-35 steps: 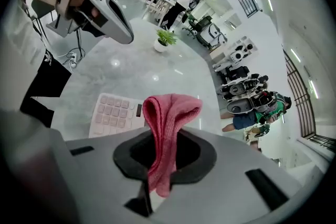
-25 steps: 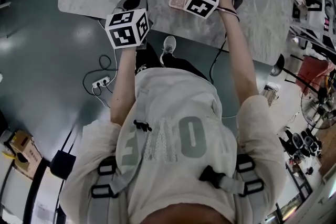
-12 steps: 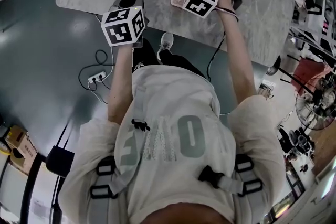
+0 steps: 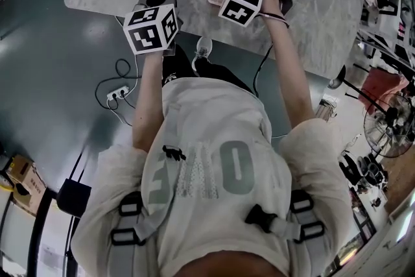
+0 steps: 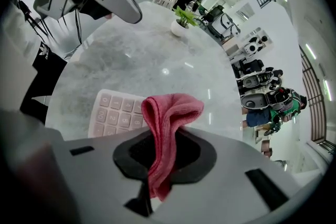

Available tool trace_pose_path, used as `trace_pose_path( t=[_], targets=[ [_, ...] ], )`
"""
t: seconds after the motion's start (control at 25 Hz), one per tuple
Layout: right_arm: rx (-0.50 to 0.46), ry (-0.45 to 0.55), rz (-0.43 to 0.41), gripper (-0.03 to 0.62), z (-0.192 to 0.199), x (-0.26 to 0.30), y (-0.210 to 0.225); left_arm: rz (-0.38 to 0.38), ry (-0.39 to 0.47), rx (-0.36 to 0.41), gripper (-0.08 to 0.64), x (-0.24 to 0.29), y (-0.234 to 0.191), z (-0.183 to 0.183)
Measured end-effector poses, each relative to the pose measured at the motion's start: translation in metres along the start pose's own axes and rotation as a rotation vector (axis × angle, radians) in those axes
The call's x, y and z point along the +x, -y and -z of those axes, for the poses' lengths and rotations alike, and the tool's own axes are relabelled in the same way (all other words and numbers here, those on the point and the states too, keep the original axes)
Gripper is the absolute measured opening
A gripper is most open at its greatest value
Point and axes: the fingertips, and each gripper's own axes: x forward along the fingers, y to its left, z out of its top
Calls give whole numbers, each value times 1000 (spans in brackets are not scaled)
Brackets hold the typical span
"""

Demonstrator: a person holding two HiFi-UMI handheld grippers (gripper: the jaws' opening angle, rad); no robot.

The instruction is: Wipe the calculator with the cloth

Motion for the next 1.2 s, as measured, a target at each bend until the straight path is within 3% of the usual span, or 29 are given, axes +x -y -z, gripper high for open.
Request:
trace_pose_path(
  t=[0.52, 0.76, 1.2],
  targets=[
    [2, 18, -38, 55, -9, -10, -26, 6, 2, 0, 20, -1, 6, 1],
    [65, 46, -105, 55, -14, -17, -47, 6, 4, 0, 20, -4, 7, 2],
    [42, 68, -145, 55, -22, -27, -84, 9, 16, -3, 20, -5, 10, 2]
  ],
)
